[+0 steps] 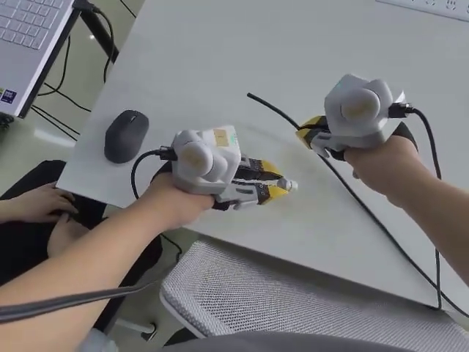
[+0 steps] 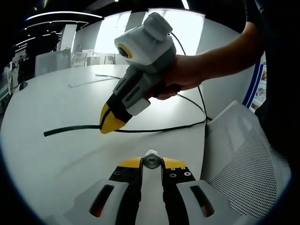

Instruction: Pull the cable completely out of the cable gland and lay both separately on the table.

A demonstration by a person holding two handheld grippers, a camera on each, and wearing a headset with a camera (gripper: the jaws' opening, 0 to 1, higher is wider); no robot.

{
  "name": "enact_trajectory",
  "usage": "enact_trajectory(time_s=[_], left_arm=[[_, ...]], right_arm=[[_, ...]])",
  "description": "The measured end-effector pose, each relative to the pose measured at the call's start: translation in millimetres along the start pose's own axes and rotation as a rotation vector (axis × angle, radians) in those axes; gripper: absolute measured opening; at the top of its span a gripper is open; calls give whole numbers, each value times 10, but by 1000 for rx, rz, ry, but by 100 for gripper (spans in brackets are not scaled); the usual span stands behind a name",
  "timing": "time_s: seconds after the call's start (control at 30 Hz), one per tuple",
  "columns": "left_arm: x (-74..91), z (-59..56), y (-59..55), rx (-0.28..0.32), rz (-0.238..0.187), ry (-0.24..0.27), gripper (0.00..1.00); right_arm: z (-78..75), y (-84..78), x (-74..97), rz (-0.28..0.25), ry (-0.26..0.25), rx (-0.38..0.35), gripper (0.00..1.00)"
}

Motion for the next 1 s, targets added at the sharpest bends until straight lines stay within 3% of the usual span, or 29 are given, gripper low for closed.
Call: enact_trajectory(time_s=[0.23,0.5,1.0], left_arm=[[-7,85,-102,21,10,7,15],[-27,110,-315,25,57,10,15],[-52,152,-365,23,64,14,16]], right_arm=[[43,-56,-107,12,18,10,0],[124,-98,-167,19,44,3,0],[119,-165,-210,32,29,12,0]])
Point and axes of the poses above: the centre of the closed fingertips' face, and the gripper's own axes: x roughly backward along the fingers, z roughly to its left, y roughly out of its top, the point moved 4 cm from there along x, roughly backward along the fingers, and after that the axes turned 2 degrees about y, right-handed, at the moved point
